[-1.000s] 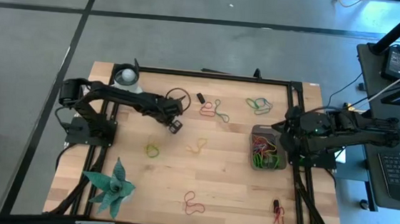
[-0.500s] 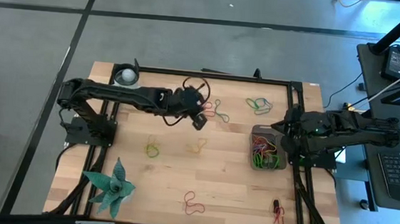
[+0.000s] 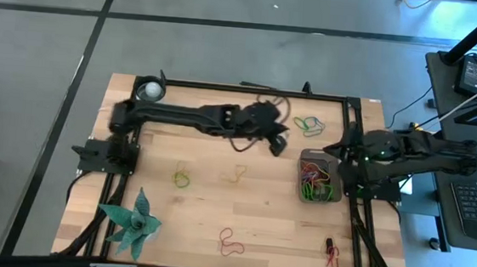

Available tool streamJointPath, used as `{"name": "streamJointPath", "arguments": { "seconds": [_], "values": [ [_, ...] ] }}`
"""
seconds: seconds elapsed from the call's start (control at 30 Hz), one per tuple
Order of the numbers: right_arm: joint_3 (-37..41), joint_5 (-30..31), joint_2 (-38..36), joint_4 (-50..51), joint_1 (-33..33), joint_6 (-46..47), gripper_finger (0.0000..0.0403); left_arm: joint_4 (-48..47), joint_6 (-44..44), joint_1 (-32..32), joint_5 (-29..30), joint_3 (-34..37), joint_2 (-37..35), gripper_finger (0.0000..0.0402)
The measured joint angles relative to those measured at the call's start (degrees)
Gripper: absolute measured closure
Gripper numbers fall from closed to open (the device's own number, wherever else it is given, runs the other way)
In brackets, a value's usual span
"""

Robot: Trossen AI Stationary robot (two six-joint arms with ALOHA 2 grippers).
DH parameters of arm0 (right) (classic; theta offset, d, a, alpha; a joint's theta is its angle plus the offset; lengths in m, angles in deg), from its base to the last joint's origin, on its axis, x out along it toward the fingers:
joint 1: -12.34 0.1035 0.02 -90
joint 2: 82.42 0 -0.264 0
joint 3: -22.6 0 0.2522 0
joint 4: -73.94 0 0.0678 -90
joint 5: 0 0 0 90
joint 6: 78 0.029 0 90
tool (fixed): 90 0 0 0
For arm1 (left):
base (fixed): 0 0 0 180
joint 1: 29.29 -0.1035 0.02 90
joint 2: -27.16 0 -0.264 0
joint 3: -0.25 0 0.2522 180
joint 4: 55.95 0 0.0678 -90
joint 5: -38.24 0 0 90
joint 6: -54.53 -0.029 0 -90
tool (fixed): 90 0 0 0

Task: Pick and place rubber bands into bin
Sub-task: Put the blue rubber band into the black bin, then put the black rubber band into the black bin

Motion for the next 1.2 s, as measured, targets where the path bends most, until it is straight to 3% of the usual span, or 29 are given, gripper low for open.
{"name": "streamJointPath", "arguments": {
  "seconds": [0.33, 0.47, 0.6, 0.73, 0.8, 0.97, 1.2],
  "values": [
    [-12.67, -7.08, -0.05, 3.86, 0.01, -2.30, 0.0391, 2.20, -2.31, -0.22, -6.92, -22.71, 19.10, 0.0400],
    [-15.90, -7.05, -0.11, 7.90, 0.01, -2.81, 0.0399, 9.25, -1.22, 0.20, -11.74, -29.59, 26.69, 0.0400],
    [-17.06, -7.07, -0.11, 9.07, 0.01, -2.83, 0.0393, 19.97, 2.98, 0.70, -14.20, -28.90, 31.29, 0.0400],
    [-17.06, -7.29, -0.08, 11.18, 0.01, -3.11, 0.0393, 20.34, 6.10, 0.59, -14.21, -28.86, 35.27, 0.0393],
    [-17.05, -7.29, -0.11, 12.23, 0.01, -3.15, 0.0397, 20.13, 6.41, 0.46, -17.23, -28.77, 36.94, 0.0380],
    [-17.04, -7.32, -0.11, 14.93, 0.01, -2.68, 0.0398, 20.35, 8.70, 0.84, -24.17, -28.77, 38.56, 0.0316],
    [-17.04, -7.31, -0.11, 17.55, 0.01, -2.27, 0.0392, 20.34, 5.00, 0.90, -25.19, -28.77, 38.58, 0.0221]
  ]
}}
